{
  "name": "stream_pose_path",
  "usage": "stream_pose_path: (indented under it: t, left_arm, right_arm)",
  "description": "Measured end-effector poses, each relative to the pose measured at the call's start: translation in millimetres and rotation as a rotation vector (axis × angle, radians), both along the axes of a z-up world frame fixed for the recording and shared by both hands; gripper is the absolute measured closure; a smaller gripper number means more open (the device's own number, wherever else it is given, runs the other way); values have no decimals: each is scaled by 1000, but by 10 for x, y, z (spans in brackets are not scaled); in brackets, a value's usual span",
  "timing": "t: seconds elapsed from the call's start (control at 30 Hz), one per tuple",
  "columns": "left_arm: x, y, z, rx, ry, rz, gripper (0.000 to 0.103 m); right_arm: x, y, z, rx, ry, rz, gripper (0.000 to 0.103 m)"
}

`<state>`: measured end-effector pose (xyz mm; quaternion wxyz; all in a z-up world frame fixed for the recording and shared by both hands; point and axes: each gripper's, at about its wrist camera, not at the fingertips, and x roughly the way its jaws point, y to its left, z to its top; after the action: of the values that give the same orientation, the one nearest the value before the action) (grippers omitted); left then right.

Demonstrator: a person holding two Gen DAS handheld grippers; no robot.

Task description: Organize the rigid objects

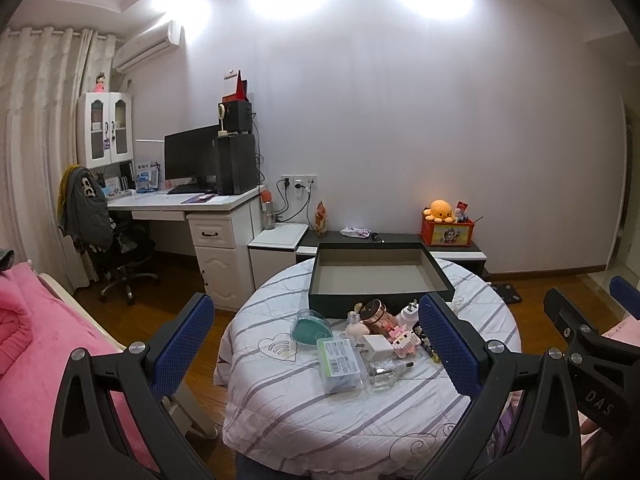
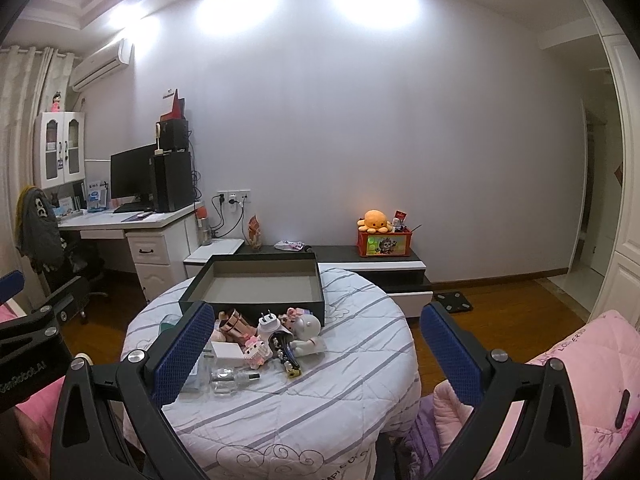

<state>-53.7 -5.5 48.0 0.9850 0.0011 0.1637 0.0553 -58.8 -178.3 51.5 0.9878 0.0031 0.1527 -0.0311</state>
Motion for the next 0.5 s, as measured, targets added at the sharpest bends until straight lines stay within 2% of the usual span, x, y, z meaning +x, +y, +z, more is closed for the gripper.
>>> stream_pose_path:
  t: [0.5]
  left_arm:
    - [3,35,-6,-13,9,3,0]
  right_arm:
    - [21,10,16,-1,2,12,0]
